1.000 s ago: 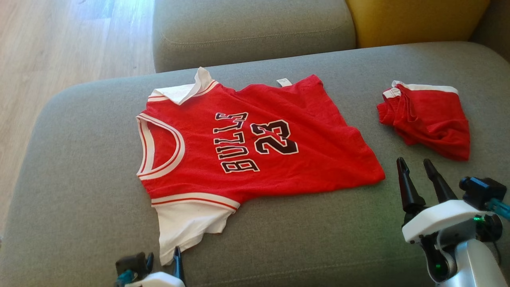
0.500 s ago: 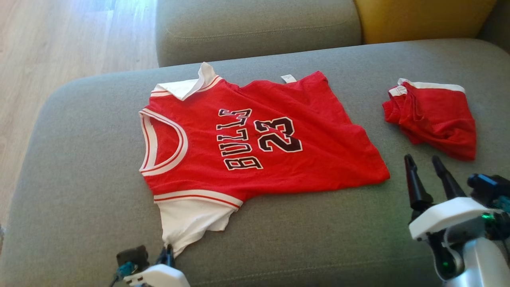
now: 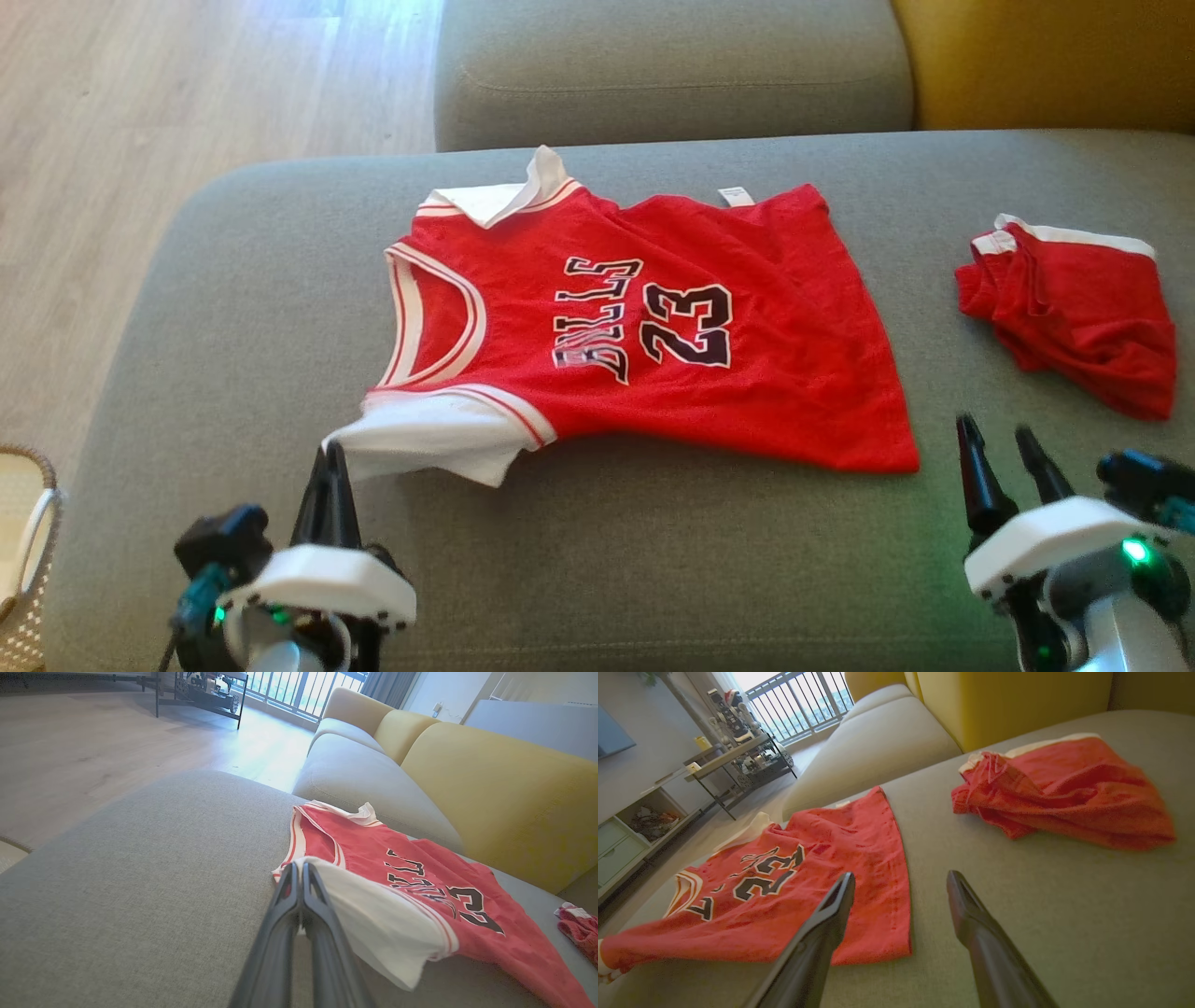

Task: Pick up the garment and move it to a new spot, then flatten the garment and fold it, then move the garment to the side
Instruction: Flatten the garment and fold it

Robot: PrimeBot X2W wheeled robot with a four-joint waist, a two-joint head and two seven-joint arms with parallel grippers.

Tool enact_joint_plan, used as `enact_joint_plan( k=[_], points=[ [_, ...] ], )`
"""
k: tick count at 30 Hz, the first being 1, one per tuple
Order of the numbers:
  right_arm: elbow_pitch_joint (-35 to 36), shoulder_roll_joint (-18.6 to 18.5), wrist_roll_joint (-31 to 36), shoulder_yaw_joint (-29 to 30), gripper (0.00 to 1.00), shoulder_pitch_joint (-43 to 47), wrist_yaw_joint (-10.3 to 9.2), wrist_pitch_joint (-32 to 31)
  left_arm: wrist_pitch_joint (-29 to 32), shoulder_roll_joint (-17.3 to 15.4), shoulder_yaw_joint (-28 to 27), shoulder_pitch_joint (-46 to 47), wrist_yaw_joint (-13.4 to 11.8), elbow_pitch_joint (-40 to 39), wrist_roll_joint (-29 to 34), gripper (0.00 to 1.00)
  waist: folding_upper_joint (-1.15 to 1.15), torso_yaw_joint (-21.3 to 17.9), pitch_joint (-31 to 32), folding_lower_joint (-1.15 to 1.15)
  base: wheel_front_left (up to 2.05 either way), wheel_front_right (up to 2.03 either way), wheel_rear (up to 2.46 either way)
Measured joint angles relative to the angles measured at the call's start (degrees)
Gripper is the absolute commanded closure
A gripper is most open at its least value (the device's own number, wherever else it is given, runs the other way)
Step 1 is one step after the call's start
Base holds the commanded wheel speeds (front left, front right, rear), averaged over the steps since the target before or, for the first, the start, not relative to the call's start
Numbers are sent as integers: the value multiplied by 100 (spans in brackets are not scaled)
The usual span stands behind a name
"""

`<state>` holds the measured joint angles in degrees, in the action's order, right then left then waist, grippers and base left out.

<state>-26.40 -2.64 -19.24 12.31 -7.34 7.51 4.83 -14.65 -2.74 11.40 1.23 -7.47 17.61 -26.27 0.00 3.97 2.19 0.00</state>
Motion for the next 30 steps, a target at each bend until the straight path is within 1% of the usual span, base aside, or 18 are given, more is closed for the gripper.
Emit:
enact_joint_plan(
  k=[3,7,14,21,29,30],
  points=[
    [-494,1,-131,109,0,-28,-1,7,0,1,1,-224,48,-138,97,100,0,69,6,0,0,0,0],
    [-1084,13,-363,-131,0,-169,0,132,0,1,14,-298,49,-189,111,100,0,102,-9,0,0,0,0],
    [-2269,12,-689,-347,0,-788,0,510,0,1,145,-297,92,-171,201,100,0,179,-61,0,0,0,0],
    [-3546,5,-703,-409,0,-1341,0,794,0,1,274,-279,97,-140,201,100,0,295,-125,0,0,0,0],
    [-4266,-15,-637,-409,0,-1869,0,965,0,1,334,-267,90,-148,250,100,0,370,-201,0,0,0,0],
    [-4331,-22,-639,-416,38,-1908,0,965,0,1,334,-266,90,-148,250,100,0,374,-198,0,0,0,0]
  ],
)
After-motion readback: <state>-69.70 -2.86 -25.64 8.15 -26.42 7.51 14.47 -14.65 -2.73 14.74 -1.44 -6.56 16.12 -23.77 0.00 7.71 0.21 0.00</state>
